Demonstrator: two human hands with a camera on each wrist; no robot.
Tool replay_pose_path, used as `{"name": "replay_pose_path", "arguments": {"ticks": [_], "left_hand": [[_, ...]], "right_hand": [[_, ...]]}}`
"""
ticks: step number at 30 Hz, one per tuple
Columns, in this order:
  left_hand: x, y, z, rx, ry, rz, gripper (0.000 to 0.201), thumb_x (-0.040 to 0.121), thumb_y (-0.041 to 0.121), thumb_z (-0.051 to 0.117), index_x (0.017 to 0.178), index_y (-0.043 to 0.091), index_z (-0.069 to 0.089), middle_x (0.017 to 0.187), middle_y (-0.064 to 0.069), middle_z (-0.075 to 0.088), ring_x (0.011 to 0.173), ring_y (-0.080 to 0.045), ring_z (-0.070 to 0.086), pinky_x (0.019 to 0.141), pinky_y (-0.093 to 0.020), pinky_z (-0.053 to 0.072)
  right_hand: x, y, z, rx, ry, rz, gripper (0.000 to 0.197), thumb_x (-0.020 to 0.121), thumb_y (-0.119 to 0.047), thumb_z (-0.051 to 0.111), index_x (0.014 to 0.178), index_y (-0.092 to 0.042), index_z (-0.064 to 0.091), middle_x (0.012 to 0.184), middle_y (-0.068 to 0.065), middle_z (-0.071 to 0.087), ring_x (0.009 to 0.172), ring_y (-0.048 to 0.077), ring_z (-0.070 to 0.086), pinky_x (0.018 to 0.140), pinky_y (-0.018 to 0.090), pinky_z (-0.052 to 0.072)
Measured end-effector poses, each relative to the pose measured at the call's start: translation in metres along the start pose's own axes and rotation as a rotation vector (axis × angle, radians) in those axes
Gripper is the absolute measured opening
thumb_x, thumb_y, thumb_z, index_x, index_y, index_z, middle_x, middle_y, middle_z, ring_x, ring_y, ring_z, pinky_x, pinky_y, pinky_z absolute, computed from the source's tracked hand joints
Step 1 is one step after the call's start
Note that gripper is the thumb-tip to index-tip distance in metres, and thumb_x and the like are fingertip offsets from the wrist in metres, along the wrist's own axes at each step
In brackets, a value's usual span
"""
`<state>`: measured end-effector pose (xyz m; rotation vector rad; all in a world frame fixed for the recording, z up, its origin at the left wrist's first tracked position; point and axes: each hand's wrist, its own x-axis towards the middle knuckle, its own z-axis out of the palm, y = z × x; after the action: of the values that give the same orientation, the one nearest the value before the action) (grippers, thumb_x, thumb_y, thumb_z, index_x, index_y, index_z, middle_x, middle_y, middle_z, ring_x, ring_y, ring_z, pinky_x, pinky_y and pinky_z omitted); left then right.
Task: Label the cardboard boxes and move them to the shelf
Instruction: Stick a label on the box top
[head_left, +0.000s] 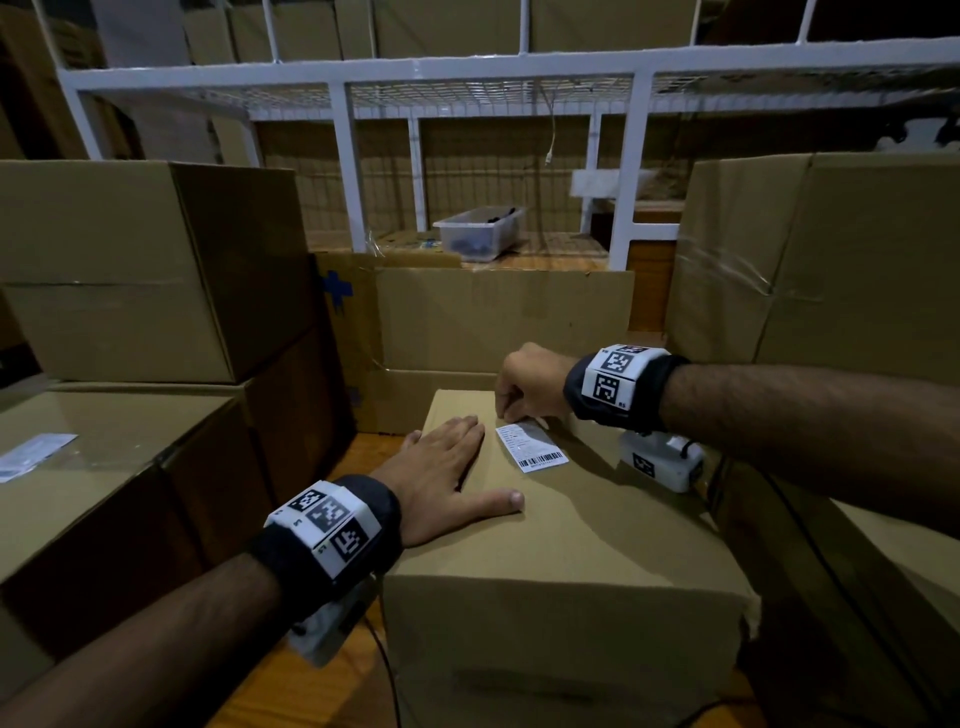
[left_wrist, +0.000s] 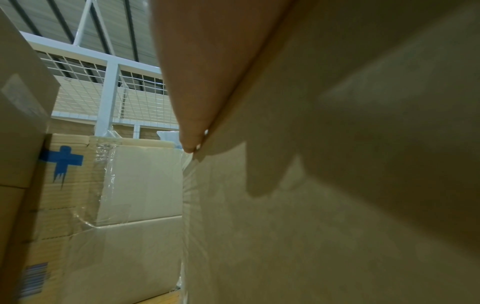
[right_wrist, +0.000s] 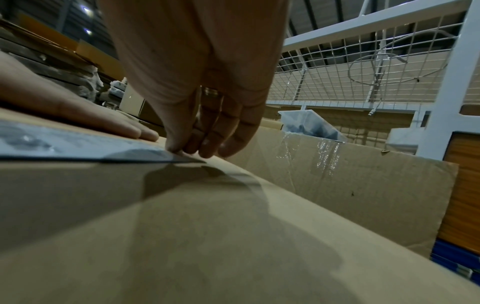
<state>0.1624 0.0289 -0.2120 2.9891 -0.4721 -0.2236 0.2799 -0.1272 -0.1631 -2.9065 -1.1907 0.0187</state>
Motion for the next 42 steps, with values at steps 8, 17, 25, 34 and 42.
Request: {"name": "replay_pose_path", "arguments": {"ticks": [8, 17, 25, 34, 42], "left_hand": [[0.001, 0.000, 0.000, -0.012, 0.005, -0.003, 0.107, 0.073, 0.085, 0.024, 0.153, 0.019, -0.004, 0.161, 0.003, -0.005, 0.147, -0.011, -0.002, 0.119, -0.046, 0.005], [0.001, 0.000, -0.001, -0.013, 0.001, -0.012, 0.108, 0.072, 0.085, 0.024, 0.153, 0.019, -0.003, 0.161, 0.003, -0.005, 0.147, -0.011, -0.001, 0.119, -0.045, 0.005], [0.001, 0.000, -0.001, -0.016, -0.010, -0.019, 0.107, 0.073, 0.086, 0.025, 0.153, 0.020, -0.003, 0.161, 0.002, -0.005, 0.147, -0.013, -0.001, 0.119, -0.046, 0.005], [0.000, 0.004, -0.002, 0.004, -0.005, -0.040, 0.105, 0.075, 0.083, 0.027, 0.153, 0.019, -0.001, 0.161, 0.002, -0.003, 0.147, -0.013, 0.001, 0.119, -0.045, 0.006], [-0.001, 0.004, -0.001, 0.020, 0.019, -0.029, 0.107, 0.074, 0.085, 0.025, 0.153, 0.017, 0.000, 0.161, 0.000, -0.001, 0.147, -0.015, 0.004, 0.119, -0.044, 0.007]], "right_hand": [[0.003, -0.008, 0.004, -0.111, -0.010, 0.023, 0.010, 0.084, -0.006, 0.061, 0.085, -0.010, 0.071, 0.078, 0.001, 0.062, 0.071, 0.017, 0.054, 0.058, 0.025, 0.039], [-0.013, -0.003, -0.008, 0.057, 0.008, 0.062, 0.016, 0.088, -0.004, 0.049, 0.084, -0.012, 0.062, 0.072, -0.007, 0.057, 0.065, 0.009, 0.049, 0.055, 0.020, 0.035], [-0.027, 0.007, -0.015, 0.345, 0.034, 0.114, 0.004, 0.088, -0.014, 0.064, 0.086, -0.010, 0.064, 0.073, -0.003, 0.065, 0.060, 0.007, 0.057, 0.054, 0.013, 0.047], [-0.050, 0.007, -0.014, 0.708, -0.099, 0.250, 0.043, 0.076, -0.005, 0.078, 0.109, -0.012, 0.050, 0.078, 0.003, 0.060, 0.070, 0.017, 0.062, 0.057, 0.028, 0.056], [-0.078, -0.002, -0.023, 0.776, -0.085, 0.330, 0.048, 0.077, 0.001, 0.075, 0.119, -0.009, 0.055, 0.075, 0.004, 0.064, 0.069, 0.015, 0.065, 0.059, 0.029, 0.059]]}}
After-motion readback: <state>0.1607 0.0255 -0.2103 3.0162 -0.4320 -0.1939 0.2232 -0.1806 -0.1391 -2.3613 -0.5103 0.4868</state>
